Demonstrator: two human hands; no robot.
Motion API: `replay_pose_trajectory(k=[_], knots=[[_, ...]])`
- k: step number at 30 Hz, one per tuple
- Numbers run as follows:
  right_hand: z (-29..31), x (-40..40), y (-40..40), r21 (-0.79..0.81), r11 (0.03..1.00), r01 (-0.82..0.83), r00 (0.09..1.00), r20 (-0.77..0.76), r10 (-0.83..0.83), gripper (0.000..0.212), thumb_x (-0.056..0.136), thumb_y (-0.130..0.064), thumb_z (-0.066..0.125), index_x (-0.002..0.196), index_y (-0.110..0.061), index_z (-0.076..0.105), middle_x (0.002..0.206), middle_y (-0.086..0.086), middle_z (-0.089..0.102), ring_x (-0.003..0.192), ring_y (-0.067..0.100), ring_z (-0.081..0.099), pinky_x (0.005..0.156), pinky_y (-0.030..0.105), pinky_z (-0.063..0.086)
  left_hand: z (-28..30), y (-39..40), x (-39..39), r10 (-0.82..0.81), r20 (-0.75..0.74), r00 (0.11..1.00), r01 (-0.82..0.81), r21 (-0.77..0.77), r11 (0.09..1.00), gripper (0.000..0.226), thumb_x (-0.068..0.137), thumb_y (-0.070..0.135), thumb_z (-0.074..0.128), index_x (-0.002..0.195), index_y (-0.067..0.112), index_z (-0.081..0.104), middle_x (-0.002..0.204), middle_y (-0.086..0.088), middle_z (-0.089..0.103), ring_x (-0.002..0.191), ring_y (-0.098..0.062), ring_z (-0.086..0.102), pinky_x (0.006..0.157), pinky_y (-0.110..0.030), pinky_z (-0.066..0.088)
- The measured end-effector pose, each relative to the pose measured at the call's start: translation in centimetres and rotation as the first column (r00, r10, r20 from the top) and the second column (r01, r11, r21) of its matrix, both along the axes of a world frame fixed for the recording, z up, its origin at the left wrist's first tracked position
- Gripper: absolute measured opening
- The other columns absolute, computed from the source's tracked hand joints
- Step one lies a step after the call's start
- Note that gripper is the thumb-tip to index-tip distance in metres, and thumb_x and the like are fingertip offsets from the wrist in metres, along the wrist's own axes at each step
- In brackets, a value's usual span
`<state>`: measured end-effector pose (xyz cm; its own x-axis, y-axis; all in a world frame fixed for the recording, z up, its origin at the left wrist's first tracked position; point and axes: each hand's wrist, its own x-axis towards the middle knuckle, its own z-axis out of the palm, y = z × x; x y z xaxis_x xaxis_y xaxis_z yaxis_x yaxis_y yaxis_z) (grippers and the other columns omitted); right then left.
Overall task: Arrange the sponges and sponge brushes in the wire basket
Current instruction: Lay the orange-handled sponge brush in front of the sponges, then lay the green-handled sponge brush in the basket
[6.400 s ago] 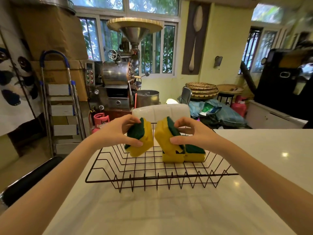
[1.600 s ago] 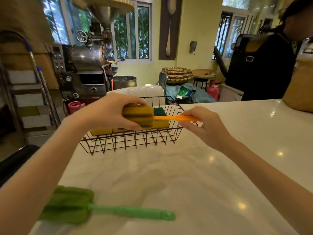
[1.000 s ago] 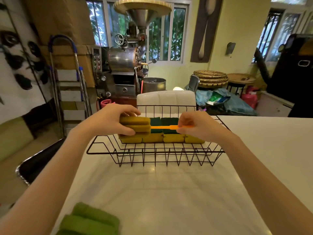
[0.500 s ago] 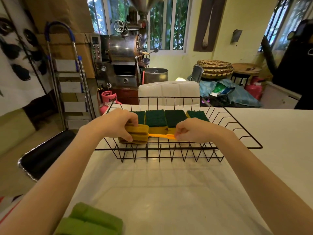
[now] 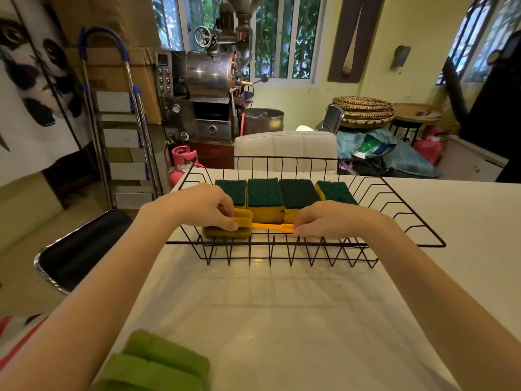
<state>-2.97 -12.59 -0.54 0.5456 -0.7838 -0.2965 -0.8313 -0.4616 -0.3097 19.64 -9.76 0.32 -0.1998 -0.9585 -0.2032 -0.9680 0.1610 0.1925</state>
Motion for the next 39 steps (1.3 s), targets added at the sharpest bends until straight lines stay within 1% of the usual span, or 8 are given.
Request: replay_pose_trajectory(k=[3,8,14,20,24,29,34,39], knots=[[0.6,-0.1,0.4,-0.028,1.000,-0.014,0.999,0.049,0.015,0.032,0.092,-0.034,0.046,0.118,-0.018,0.054,0.122,0.005,0.057,0.109,0.020,0.051,0.090,0.030,0.039,0.1,0.4,0.1,-0.002,0.049,0.999,0.002,0.002,1.000,0.040,0.082,0.041,0.056,0.117,0.021,0.053,0.121,-0.006,0.052,0.106,-0.019,0.046,0.089,-0.030,0.041],[1.9,-0.1,1.3,-0.081,0.997,-0.021,0.990,0.140,0.032,0.037,0.091,-0.034,0.049,0.125,-0.022,0.048,0.128,0.003,0.055,0.114,0.019,0.050,0.097,0.033,0.041,1.0,2.0,-0.2,0.020,-0.007,1.000,-0.020,-0.067,0.998,0.045,0.082,0.040,0.056,0.122,0.023,0.045,0.126,-0.005,0.047,0.105,-0.016,0.043,0.083,-0.027,0.037],[3.7,0.5,4.7,-0.170,0.984,-0.051,0.957,0.274,0.097,0.059,0.087,-0.037,0.054,0.138,-0.025,0.027,0.142,0.004,0.044,0.125,0.019,0.045,0.100,0.032,0.039,3.3,6.0,-0.9,-0.028,-0.129,0.991,0.018,-0.072,0.997,0.055,0.084,0.045,0.049,0.134,0.028,0.034,0.142,0.003,0.039,0.126,-0.014,0.037,0.097,-0.028,0.032],[4.8,0.9,10.8,-0.160,0.972,-0.172,0.872,0.434,0.226,0.083,0.075,-0.042,0.066,0.141,-0.036,0.016,0.147,-0.008,0.035,0.129,0.008,0.038,0.103,0.027,0.036,4.2,10.8,-1.6,-0.147,-0.394,0.907,-0.008,-0.366,0.931,0.059,0.079,0.061,0.042,0.133,0.037,0.033,0.137,0.013,0.041,0.117,-0.001,0.040,0.096,-0.025,0.035],[2.7,0.5,13.6,-0.109,0.954,-0.281,0.892,0.336,0.301,0.095,0.067,-0.051,0.071,0.140,-0.043,0.011,0.149,-0.019,0.026,0.129,0.000,0.034,0.107,0.027,0.033,3.1,13.7,-0.6,-0.193,-0.433,0.880,0.005,-0.399,0.917,0.059,0.068,0.070,0.041,0.124,0.053,0.031,0.133,0.021,0.042,0.120,0.002,0.042,0.096,-0.025,0.039],[0.7,0.8,15.3,0.006,0.940,-0.340,0.925,0.182,0.333,0.092,0.066,-0.047,0.074,0.139,-0.038,0.018,0.142,-0.013,0.037,0.122,0.006,0.041,0.097,0.023,0.037,0.8,16.8,0.7,-0.140,-0.401,0.905,0.068,-0.189,0.980,0.074,0.048,0.084,0.050,0.116,0.065,0.029,0.126,0.042,0.033,0.120,0.013,0.034,0.095,-0.018,0.033],[0.2,2.0,16.4,0.066,0.928,-0.367,0.930,0.014,0.367,0.085,0.065,-0.050,0.074,0.135,-0.034,0.029,0.122,-0.007,0.050,0.105,0.011,0.052,0.092,0.031,0.047,-1.4,18.4,1.5,-0.045,-0.315,0.948,0.050,0.009,0.999,0.081,0.057,0.055,0.073,0.124,0.056,0.028,0.136,0.026,0.034,0.125,0.002,0.031,0.107,-0.028,0.029],[-0.4,2.5,16.8,0.109,0.927,-0.359,0.927,-0.075,0.367,0.079,0.062,-0.051,0.075,0.128,-0.033,0.035,0.108,-0.004,0.056,0.092,0.014,0.056,0.085,0.034,0.051,-2.7,19.2,1.9,0.008,-0.281,0.960,0.000,0.028,1.000,0.079,0.059,0.045,0.078,0.122,0.054,0.030,0.130,0.024,0.035,0.125,-0.002,0.031,0.108,-0.027,0.030]])
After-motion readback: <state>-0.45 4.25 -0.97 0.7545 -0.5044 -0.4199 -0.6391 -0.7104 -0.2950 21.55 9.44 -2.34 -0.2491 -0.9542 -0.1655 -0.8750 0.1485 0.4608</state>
